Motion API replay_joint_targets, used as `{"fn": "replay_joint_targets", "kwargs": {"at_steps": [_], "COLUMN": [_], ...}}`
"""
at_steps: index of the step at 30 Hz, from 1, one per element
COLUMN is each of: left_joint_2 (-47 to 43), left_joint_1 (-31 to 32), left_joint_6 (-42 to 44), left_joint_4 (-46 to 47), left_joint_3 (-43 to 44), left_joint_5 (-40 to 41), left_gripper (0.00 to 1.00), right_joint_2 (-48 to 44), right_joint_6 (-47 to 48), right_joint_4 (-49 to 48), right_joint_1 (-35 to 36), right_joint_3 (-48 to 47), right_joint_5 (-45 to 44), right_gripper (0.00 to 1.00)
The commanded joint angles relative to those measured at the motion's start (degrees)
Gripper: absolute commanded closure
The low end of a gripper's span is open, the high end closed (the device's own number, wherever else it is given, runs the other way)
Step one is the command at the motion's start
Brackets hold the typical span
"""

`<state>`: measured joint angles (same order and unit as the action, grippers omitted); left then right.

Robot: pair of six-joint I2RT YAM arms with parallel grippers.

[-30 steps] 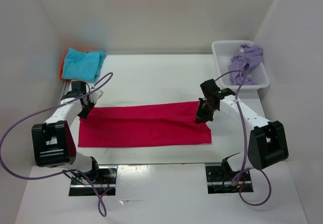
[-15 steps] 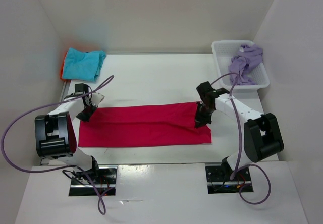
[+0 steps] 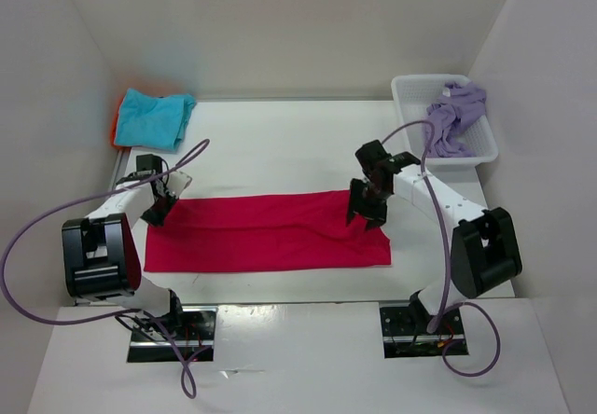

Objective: Fold and stack the t-shirts
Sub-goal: Fold the other side of the tshirt into a rectangle

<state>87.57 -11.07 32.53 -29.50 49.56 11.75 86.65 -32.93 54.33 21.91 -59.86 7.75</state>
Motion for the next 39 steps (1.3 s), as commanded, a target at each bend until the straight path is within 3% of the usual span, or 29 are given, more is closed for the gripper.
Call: {"fn": "replay_joint_targets", "kwargs": {"at_steps": [1, 9, 12, 18, 22, 25, 26, 29, 33, 35, 39], "left_joint_2": [-3.6, -5.0, -6.0, -5.5, -5.5, -6.1, -6.8, -7.3, -7.3, -7.3, -7.3], "left_joint_1": [-0.4, -0.4, -0.4, -0.4, -0.4, -0.4, -0.4, -0.4, -0.4, -0.4, -0.4], "left_joint_6": [-1.2, -1.2, -1.2, -2.9, -2.9, -2.9, -2.9, -2.9, -2.9, -2.9, -2.9], "left_joint_4": [-2.0, -2.5, -3.6, -6.3, -9.7, -10.4, -10.4, -10.9, -10.9, -10.9, -10.9], "left_joint_3": [-0.2, -1.6, -2.1, -2.1, -1.6, -0.4, -0.4, -0.4, -0.4, -0.4, -0.4], "left_joint_5": [0.6, 3.1, 3.7, 3.7, 3.7, 3.7, 4.2, 4.2, 4.2, 4.2, 4.2], "left_gripper": [0.82, 0.81, 0.72, 0.64, 0.64, 0.63, 0.63, 0.63, 0.61, 0.61, 0.61], "right_joint_2": [-2.7, 15.0, 19.2, 24.3, 25.5, 26.0, 26.0, 26.0, 24.2, 23.4, 20.1], "right_joint_6": [0.2, -0.9, -0.9, -0.9, -0.9, -0.9, -0.9, -0.9, -1.4, -1.4, -3.4], "right_joint_4": [-3.3, -9.0, -10.1, -10.0, -11.3, -11.3, -11.3, -10.7, -10.2, -10.2, -8.3], "right_joint_1": [4.0, 9.8, 10.3, 10.9, 11.9, 12.5, 12.5, 13.0, 13.0, 13.0, 15.3], "right_joint_3": [-9.2, -19.1, -22.2, -24.0, -23.5, -23.5, -23.5, -23.5, -22.9, -22.4, -20.5], "right_joint_5": [-1.2, -4.6, -5.2, -5.3, -5.3, -5.3, -5.3, -5.3, -5.8, -5.2, -3.1], "right_gripper": [0.41, 0.41, 0.38, 0.37, 0.37, 0.53, 0.63, 0.73, 0.95, 1.00, 1.00]}}
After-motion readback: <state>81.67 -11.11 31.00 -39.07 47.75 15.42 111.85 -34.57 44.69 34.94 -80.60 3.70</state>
